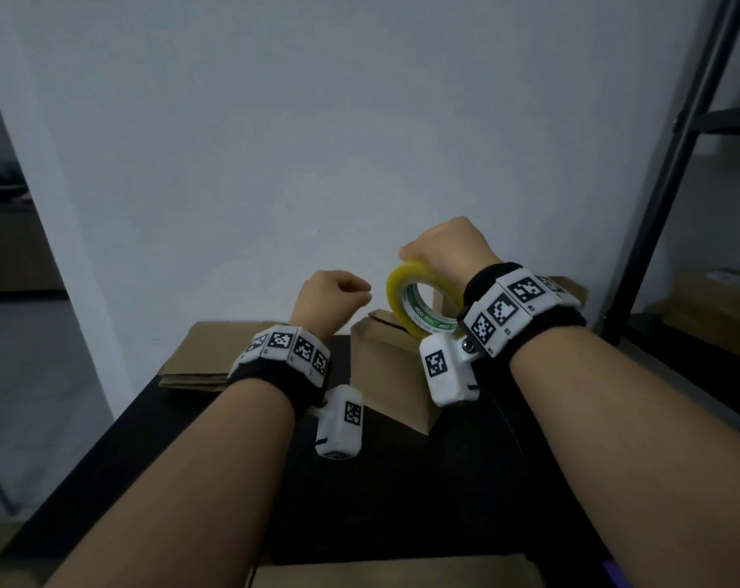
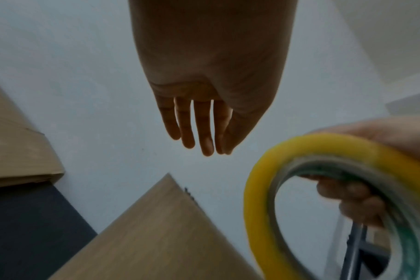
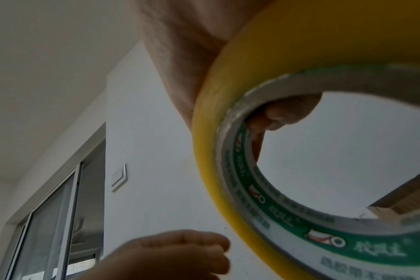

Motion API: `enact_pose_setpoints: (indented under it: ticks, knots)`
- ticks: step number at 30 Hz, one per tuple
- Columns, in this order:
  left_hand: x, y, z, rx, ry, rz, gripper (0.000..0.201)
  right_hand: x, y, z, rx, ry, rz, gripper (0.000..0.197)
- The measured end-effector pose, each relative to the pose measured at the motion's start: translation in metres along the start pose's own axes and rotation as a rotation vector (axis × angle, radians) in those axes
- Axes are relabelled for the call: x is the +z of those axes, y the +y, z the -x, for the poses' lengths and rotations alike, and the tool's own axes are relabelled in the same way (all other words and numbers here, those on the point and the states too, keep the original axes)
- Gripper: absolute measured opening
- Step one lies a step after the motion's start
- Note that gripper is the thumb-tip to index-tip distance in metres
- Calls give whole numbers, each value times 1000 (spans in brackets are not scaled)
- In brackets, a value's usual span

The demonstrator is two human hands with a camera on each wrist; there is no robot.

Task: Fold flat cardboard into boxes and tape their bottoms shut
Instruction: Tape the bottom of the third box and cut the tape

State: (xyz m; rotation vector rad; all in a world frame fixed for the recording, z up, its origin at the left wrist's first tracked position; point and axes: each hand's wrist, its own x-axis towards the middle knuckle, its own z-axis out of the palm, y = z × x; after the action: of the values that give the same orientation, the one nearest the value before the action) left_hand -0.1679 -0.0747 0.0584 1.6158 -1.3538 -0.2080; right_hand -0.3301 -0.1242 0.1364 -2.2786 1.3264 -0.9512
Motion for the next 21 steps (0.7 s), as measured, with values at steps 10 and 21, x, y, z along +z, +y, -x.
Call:
enact_pose_setpoints:
  ticks: [10, 21]
  knots:
    - [-29, 42, 0, -50, -17, 314, 35, 0, 0, -1, 66, -35, -5, 12]
    - [-17, 51, -9, 4, 54, 289, 12, 1, 3, -3, 129, -36, -126, 21]
